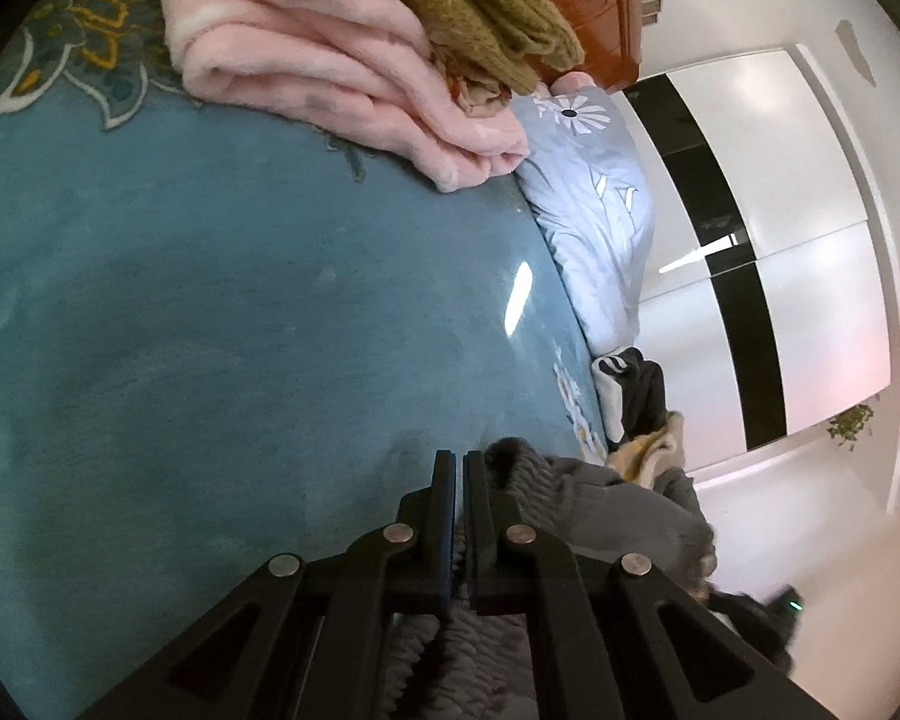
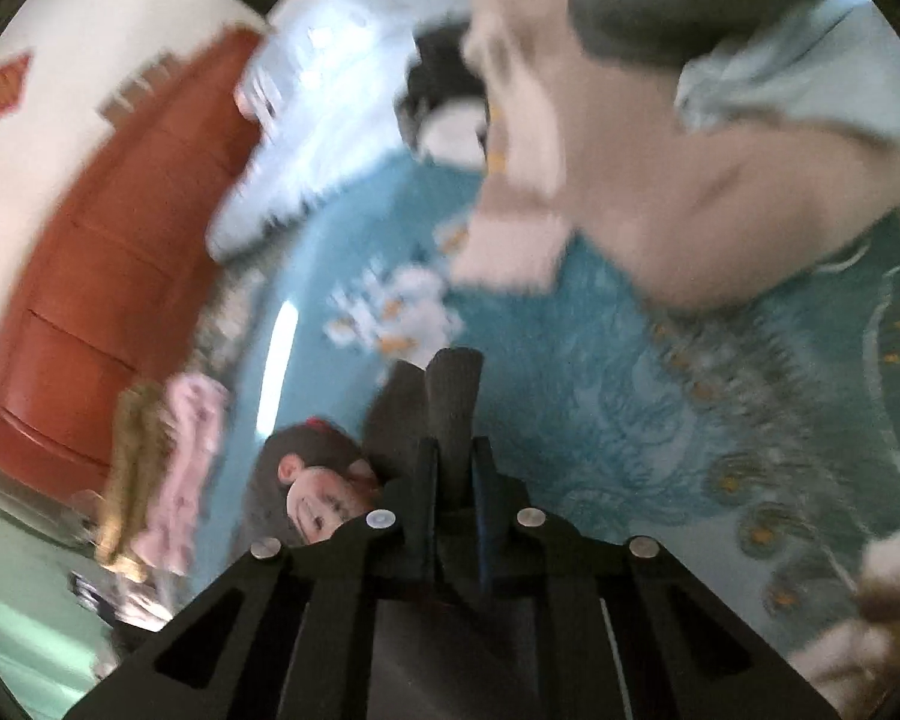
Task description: Fold clothes
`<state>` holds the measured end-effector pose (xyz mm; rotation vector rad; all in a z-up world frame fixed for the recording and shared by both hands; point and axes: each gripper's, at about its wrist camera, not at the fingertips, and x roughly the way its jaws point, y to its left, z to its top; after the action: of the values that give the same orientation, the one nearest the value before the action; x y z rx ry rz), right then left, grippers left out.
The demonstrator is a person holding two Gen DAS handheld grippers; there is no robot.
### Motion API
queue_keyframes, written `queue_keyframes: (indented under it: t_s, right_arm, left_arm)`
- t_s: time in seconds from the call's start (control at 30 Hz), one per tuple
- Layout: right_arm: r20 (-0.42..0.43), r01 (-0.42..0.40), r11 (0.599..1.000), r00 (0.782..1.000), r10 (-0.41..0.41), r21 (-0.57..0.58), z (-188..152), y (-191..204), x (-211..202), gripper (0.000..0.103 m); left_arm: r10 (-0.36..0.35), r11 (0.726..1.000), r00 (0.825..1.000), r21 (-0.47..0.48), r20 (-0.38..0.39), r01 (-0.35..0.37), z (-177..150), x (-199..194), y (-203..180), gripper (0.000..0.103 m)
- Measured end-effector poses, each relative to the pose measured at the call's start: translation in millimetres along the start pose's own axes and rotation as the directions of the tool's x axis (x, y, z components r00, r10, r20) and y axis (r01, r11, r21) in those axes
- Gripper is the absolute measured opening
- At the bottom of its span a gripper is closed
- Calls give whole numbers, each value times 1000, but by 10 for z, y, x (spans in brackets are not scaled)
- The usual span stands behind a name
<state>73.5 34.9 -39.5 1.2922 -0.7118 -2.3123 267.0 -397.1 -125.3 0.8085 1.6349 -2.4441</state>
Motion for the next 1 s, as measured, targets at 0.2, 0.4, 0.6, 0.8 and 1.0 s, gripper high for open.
queue_keyframes:
  t_s: [0.2, 0.4, 0.6, 0.8, 1.0]
  right_arm:
    - [312, 105, 994, 944, -109, 31, 174, -356, -1356, 8]
    - [447, 297, 923, 810, -379, 244, 174, -1322, -2424, 8]
    - [391, 311, 838, 775, -496, 448, -49, -2273, -2655, 8]
    - [353, 302, 815, 787, -506, 494, -108, -2584, -2563, 8]
    - [341, 317, 823, 795, -502, 471, -103, -2602, -2528, 8]
  left_arm:
    - [27, 1000, 999, 13, -30, -26, 5, 54, -34, 5]
    - [113, 991, 989, 82, -100, -105, 40, 197, -199, 13]
    - [229, 955, 963, 225, -141, -194, 89, 382, -517, 44]
    - [288, 914, 942, 342, -174, -216, 58, 656, -711, 60]
    - [317, 882, 928, 421, -198, -212, 19, 809, -828, 66]
